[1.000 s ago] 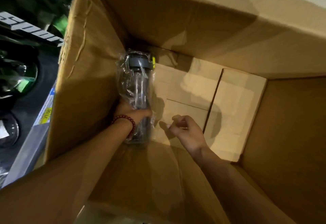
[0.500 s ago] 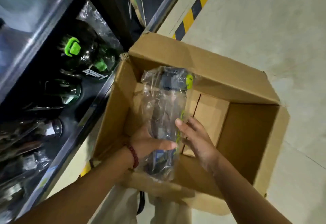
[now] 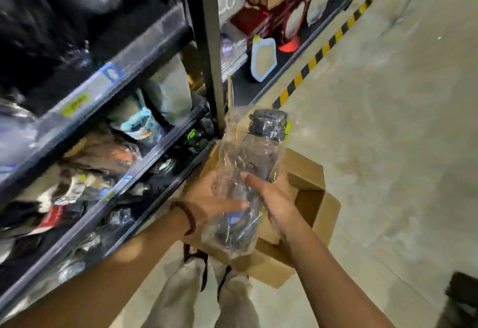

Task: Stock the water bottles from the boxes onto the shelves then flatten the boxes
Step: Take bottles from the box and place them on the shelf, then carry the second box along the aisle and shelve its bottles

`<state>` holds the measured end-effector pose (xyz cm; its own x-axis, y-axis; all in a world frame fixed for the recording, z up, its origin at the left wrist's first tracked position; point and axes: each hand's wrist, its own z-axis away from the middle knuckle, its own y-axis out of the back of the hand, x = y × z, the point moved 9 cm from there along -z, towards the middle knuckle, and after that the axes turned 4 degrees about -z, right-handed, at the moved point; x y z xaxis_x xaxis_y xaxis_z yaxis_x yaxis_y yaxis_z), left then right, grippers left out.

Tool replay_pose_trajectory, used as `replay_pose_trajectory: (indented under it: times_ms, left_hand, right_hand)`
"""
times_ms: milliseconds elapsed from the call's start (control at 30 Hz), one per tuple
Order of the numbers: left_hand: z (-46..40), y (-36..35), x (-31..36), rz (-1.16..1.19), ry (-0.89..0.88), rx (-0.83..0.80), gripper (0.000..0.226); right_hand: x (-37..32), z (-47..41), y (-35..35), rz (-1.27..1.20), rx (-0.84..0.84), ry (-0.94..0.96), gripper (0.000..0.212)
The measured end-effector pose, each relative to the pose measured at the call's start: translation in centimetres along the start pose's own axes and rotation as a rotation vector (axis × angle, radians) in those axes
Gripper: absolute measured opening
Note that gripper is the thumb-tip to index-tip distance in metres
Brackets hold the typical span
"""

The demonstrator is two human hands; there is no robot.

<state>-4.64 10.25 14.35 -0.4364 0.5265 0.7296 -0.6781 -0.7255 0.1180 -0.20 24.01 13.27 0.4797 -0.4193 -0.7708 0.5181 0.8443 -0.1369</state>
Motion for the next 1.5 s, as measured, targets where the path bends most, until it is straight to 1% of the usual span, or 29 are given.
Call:
replay_pose_trajectory:
  times_ms: [33, 100, 133, 167, 233, 267, 367, 400, 467, 533, 600, 633, 700, 833, 933, 967, 1067, 1100, 1167, 1200, 1233, 1300, 1367, 1400, 1467, 1500]
  left_hand:
    - [1.7, 1.8, 1.0, 0.044, -0.007, 0.055, 0.089]
    - [5.0, 5.4, 2.6, 0.089, -0.04, 0.165, 0.107]
    - [6.5, 6.8, 2.9, 0.097, -0.048, 0.194, 0.112]
    - [8.2, 8.1, 3.0, 0.101, -0.045, 0.234, 0.107]
    - [11.3, 10.5, 2.6, 0.125, -0.025, 0.34, 0.083]
    - [12.9, 11.5, 2.1, 0.142, -0.018, 0.404, 0.078]
    - [17.4, 13.8, 1.5, 0.237, -0.04, 0.58, 0.077]
    - [18.9, 14.3, 1.2, 0.296, -0.048, 0.624, 0.07]
    - [22.1, 15.4, 0.2, 0.317, -0.064, 0.701, 0.051]
    - [25.8, 16.5, -1.9, 0.349, -0.066, 0.829, 0.037]
    - [30.4, 17.1, -4.5, 0.409, -0.05, 0.985, 0.032]
    - [32.9, 17.2, -5.7, 0.436, -0.038, 1.061, 0.032]
    - [38.1, 16.9, -9.5, 0.505, 0.009, 1.181, 0.035]
    - [48.6, 13.6, -18.6, 0.705, 0.142, 1.373, 0.038]
    - [56.7, 9.0, -24.9, 0.843, 0.282, 1.513, 0.038]
    - [59.6, 7.1, -27.0, 0.893, 0.329, 1.572, 0.044]
    - [67.0, 1.6, -33.3, 1.032, 0.475, 1.715, 0.075]
    - [68.9, -0.1, -35.5, 1.09, 0.5, 1.745, 0.076]
    - [72.5, -3.5, -38.8, 1.19, 0.548, 1.817, 0.058]
    - [74.2, -5.2, -40.6, 1.246, 0.564, 1.86, 0.054]
    - [75.8, -6.7, -42.4, 1.294, 0.575, 1.895, 0.054]
    - [78.9, -9.4, -45.6, 1.367, 0.596, 1.941, 0.05]
    - [81.7, -11.7, -48.3, 1.427, 0.601, 1.954, 0.038]
    - [82.9, -12.5, -49.6, 1.452, 0.597, 1.953, 0.031]
    - [85.6, -13.8, -51.9, 1.471, 0.605, 1.958, 0.016]
    - [87.0, -14.2, -52.5, 1.48, 0.607, 1.972, 0.014]
  right_hand:
    - [-1.4, 0.9, -0.6, 0.018, -0.007, 0.013, 0.086]
    - [-3.7, 2.6, -1.7, 0.016, -0.049, 0.013, 0.104]
    - [-4.8, 3.5, -2.3, 0.006, -0.075, 0.01, 0.108]
    - [-5.8, 4.3, -2.9, 0.008, -0.109, 0.02, 0.108]
    - [-7.5, 6.0, -4.4, 0.023, -0.189, 0.038, 0.103]
    - [-8.2, 7.0, -5.2, 0.039, -0.233, 0.04, 0.103]
    - [-10.0, 9.8, -8.1, 0.131, -0.357, 0.065, 0.106]
    - [-10.5, 10.8, -9.1, 0.177, -0.395, 0.083, 0.105]
    - [-11.2, 13.1, -11.3, 0.275, -0.486, 0.11, 0.099]
    - [-11.7, 15.6, -13.7, 0.367, -0.594, 0.137, 0.091]
    - [-11.2, 18.4, -16.6, 0.434, -0.73, 0.131, 0.083]
    - [-10.4, 19.7, -18.1, 0.464, -0.793, 0.123, 0.085]
    - [-7.6, 22.3, -21.4, 0.52, -0.908, 0.082, 0.091]
    - [-0.5, 29.9, -27.2, 0.678, -1.174, 0.041, 0.074]
    - [5.2, 36.1, -30.6, 0.799, -1.332, 0.026, 0.066]
    - [7.4, 38.3, -31.7, 0.846, -1.387, 0.032, 0.065]
    - [13.1, 45.4, -34.3, 0.967, -1.555, 0.024, 0.058]
    - [15.0, 47.6, -35.0, 0.996, -1.596, 0.024, 0.055]
    - [19.1, 51.6, -36.1, 1.06, -1.657, 0.038, 0.049]
    - [21.1, 53.8, -36.6, 1.073, -1.681, 0.032, 0.05]
    - [23.5, 55.5, -36.9, 1.077, -1.693, 0.002, 0.054]
    - [28.6, 58.7, -36.9, 1.126, -1.651, -0.119, 0.061]
    - [33.2, 62.1, -36.6, 1.184, -1.603, -0.224, 0.064]
    - [35.0, 63.9, -36.2, 1.221, -1.614, -0.243, 0.062]
    - [38.1, 67.4, -36.1, 1.26, -1.632, -0.237, 0.064]
    - [39.2, 68.9, -36.2, 1.264, -1.636, -0.222, 0.066]
